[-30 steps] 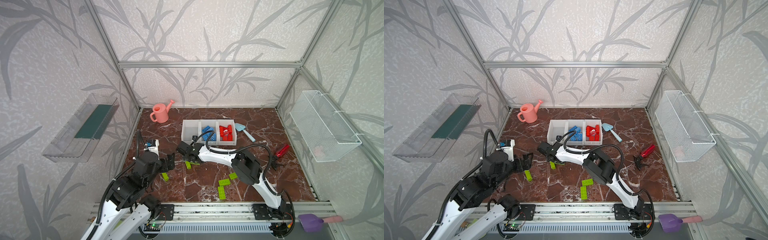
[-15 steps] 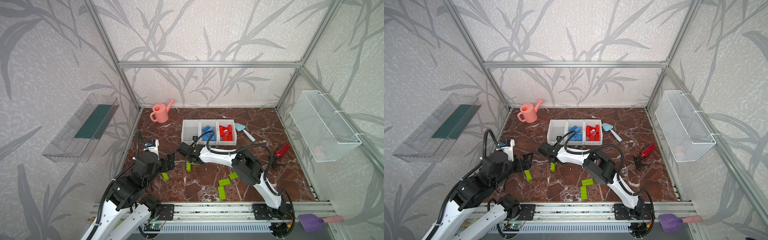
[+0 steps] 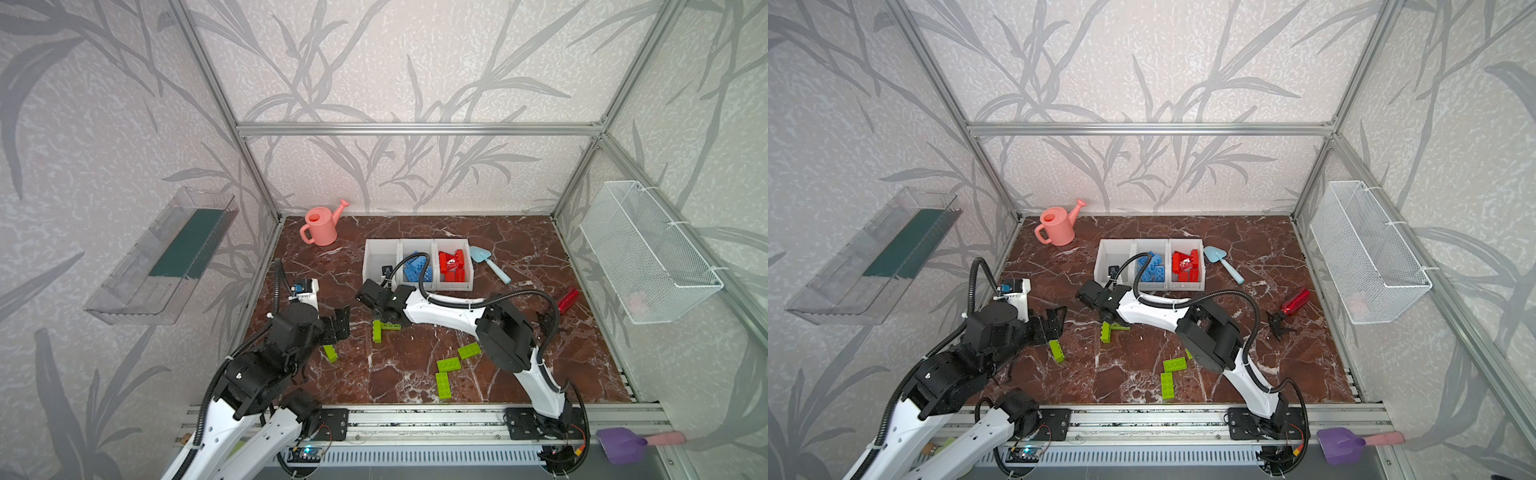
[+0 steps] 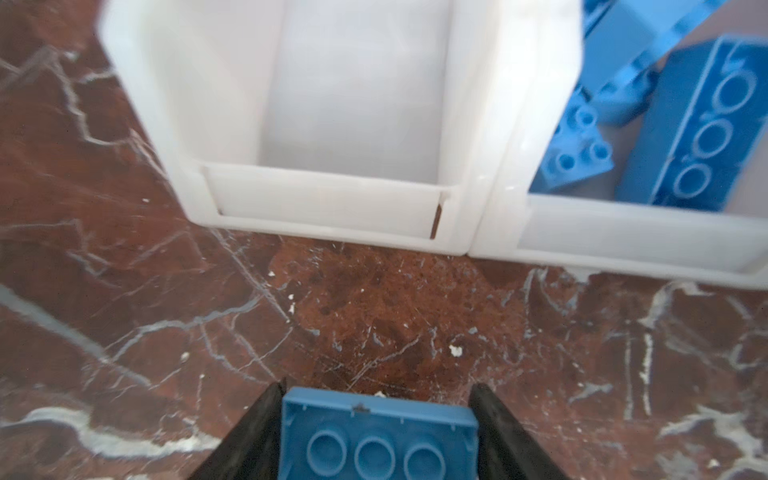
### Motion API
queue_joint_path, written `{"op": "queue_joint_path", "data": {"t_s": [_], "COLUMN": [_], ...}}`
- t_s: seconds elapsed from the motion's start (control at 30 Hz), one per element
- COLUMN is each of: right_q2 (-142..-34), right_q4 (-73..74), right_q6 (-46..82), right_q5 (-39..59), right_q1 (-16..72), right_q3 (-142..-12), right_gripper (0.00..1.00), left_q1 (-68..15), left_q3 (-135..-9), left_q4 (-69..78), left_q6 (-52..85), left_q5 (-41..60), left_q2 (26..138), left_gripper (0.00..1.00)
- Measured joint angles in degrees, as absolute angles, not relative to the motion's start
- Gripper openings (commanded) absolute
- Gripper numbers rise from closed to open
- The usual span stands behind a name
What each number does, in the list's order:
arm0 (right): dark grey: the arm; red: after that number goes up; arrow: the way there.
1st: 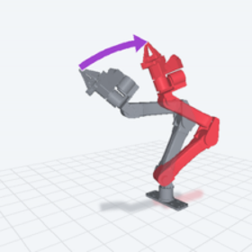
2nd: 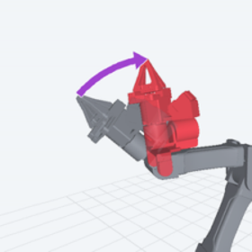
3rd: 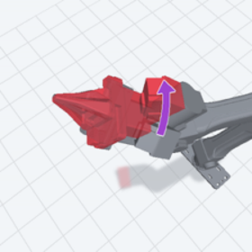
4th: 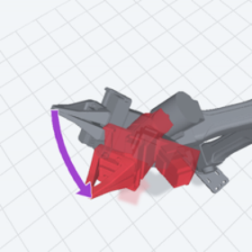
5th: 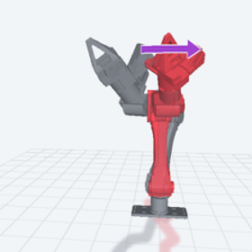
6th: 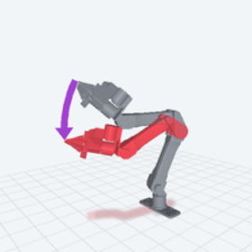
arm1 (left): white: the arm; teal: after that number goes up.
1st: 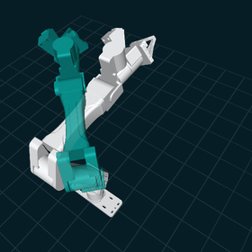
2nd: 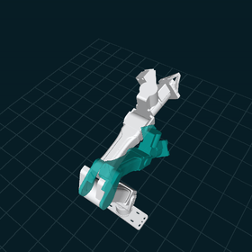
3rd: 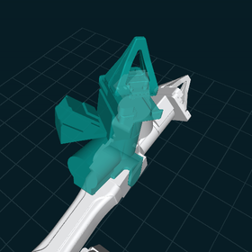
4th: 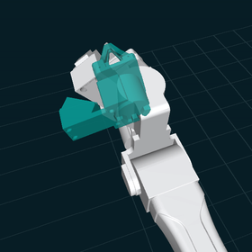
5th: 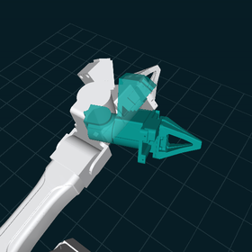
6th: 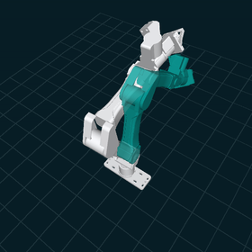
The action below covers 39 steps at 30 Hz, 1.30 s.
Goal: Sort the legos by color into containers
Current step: 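Grasp the blue brick with the right gripper while the left gripper lowers, then carry the blue brick into the middle compartment with the right gripper and release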
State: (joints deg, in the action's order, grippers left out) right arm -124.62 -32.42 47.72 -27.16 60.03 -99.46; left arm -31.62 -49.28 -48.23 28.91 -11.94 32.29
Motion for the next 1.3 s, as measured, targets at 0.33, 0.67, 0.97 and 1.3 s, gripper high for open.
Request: {"op": "queue_joint_path", "data": {"t_s": [0.33, 0.67, 0.97, 1.3], "right_q2": [-116.9, -118.4, -126.4, -130.5], "right_q4": [-32.0, -30.7, -30.5, -32.2], "right_q6": [36.9, 26.8, 22.8, 21.1], "right_q5": [-24.8, -18.9, -15.0, -14.0], "right_q1": [50.8, 40.9, 37.6, 37.4], "right_q3": [-100.0, -104.5, -111.9, -118.2], "right_gripper": [0.54, 0.55, 0.69, 0.87], "left_q1": [-31.6, -31.6, -31.6, -31.6], "left_q3": [-48.9, -48.9, -48.9, -48.9], "left_q4": [-48.2, -48.2, -48.2, -48.2], "left_q6": [28.9, 28.9, 28.9, 28.5], "left_q5": [-11.9, -11.9, -11.7, -11.7], "left_q2": [34.4, 37.7, 39.8, 41.3], "left_gripper": [0.92, 0.92, 0.92, 0.92]}}
